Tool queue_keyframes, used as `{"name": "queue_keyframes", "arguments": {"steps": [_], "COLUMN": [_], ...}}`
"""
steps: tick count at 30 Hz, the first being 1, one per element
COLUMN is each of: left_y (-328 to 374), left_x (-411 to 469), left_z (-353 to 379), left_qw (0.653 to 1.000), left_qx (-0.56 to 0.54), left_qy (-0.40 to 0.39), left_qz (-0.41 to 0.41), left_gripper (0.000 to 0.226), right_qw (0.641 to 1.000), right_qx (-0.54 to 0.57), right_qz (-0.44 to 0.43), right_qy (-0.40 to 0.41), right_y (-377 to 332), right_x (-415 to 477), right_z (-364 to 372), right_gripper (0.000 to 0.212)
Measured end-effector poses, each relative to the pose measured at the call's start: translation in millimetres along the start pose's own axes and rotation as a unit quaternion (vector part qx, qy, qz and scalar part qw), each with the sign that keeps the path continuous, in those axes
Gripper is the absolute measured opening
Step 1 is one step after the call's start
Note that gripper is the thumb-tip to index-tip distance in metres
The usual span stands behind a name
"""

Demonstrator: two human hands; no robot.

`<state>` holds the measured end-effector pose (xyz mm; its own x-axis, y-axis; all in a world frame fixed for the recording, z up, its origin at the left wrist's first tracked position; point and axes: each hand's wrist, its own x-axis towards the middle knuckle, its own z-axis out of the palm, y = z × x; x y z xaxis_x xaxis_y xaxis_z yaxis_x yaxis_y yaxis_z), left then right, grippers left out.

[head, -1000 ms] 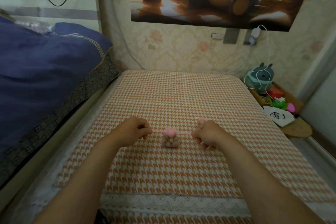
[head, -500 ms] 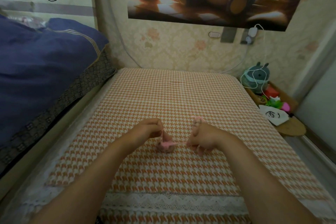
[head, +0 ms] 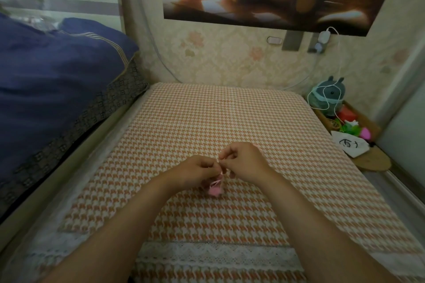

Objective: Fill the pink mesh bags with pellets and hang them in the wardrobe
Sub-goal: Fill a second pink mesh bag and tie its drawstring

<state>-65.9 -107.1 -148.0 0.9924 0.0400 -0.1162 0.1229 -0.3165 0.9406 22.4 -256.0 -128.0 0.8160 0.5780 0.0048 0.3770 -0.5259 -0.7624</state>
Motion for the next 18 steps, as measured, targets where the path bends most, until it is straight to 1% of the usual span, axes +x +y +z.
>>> {"name": "queue_keyframes", "arguments": {"steps": [5,8,10,13,16,18], "left_y": [-2.8,-3.7,-4.8,-6.1,-4.1,-3.2], "left_x": [-0.2,1.0,2.3,2.8,2.3,2.6], "left_z": [-3.7,-2.5,-1.6,-1.1,-1.2,-1.8], "left_qw": [0.998,0.998,0.998,0.997,0.996,0.995], "left_qx": [-0.058,-0.057,-0.06,-0.069,-0.073,-0.071], "left_qy": [0.01,0.009,0.015,0.029,0.045,0.055], "left_qz": [-0.02,-0.013,-0.021,-0.027,-0.03,-0.032], "left_gripper": [0.02,0.021,0.022,0.024,0.023,0.022], "right_qw": [0.999,0.997,0.997,0.996,0.986,0.98], "right_qx": [0.043,0.078,0.081,0.075,0.096,0.084], "right_qz": [0.011,0.012,0.012,0.033,0.063,0.073], "right_qy": [0.027,0.013,-0.009,-0.042,-0.123,-0.167], "right_y": [-2.6,-4.6,-3.3,-2.6,-5.3,-4.8], "right_x": [2.8,3.0,4.6,6.2,1.5,-3.2], "right_z": [4.8,5.3,4.6,-1.3,-8.4,-7.4], "right_gripper": [0.005,0.005,0.003,0.013,0.012,0.011]}}
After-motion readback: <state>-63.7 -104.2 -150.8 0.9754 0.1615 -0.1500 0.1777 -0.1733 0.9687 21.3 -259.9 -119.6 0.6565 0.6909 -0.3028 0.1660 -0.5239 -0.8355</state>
